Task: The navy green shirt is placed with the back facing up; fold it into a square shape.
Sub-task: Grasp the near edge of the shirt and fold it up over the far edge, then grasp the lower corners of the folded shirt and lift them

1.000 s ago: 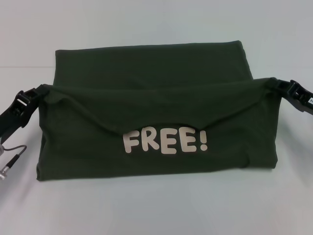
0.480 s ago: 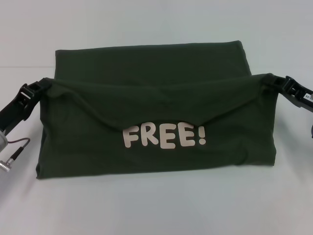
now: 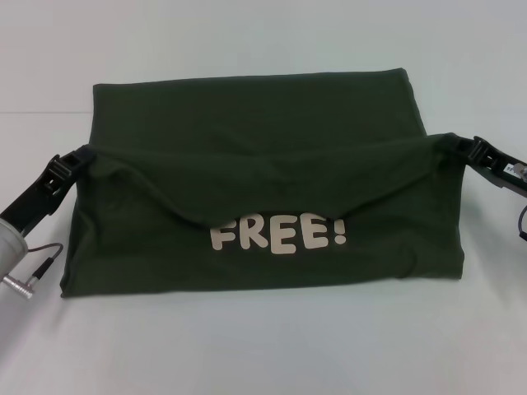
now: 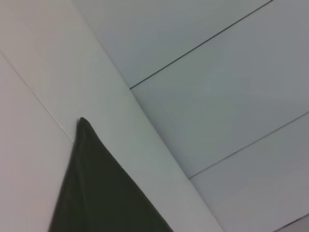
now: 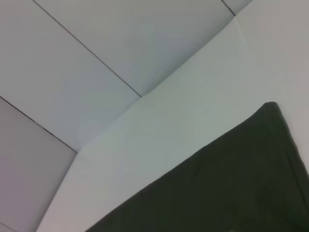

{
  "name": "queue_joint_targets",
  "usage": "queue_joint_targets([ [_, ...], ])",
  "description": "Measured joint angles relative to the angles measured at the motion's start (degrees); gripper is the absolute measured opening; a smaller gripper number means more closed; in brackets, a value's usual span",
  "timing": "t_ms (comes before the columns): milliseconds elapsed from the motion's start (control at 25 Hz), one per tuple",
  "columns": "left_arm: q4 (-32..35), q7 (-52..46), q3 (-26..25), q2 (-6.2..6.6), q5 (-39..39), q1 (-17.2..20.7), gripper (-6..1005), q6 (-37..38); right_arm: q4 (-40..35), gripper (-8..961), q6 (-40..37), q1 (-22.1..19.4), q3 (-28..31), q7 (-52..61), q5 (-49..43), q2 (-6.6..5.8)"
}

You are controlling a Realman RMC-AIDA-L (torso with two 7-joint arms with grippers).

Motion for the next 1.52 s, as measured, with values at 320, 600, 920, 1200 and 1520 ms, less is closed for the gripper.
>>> queue_joint_targets([
  [320,-2.0,1.9,-0.1,-0.36,-1.8,-0.8,73,-5.3,0.6,135,3.4,1.2,-2.1,-0.5,0.1,0.01],
  [600,-3.5,6.0,-0.1,-0.46,-5.3,-0.3,216,-6.5,0.8,265,3.7,1.0,-2.2,-0.4,0.2,-0.01],
  [920,-4.5,8.6,0.0,-0.27,-8.6,1.7,521,-3.2,0.4,586,-2.4,-1.9,-1.5,0.0,2.1,-0.67],
  [1200,-4.1,-0.8,9.3,4.59,-7.2,6.4,800,8.1,0.1,814,-17.4,-5.9,-2.6,-3.6,1.6,-3.18],
  [1520,10.6,-23.3,24.7,12.29,6.0,9.4,889,21.4,-0.6,860,-29.3,-6.1,-9.0,-11.7,-7.0,-4.81],
])
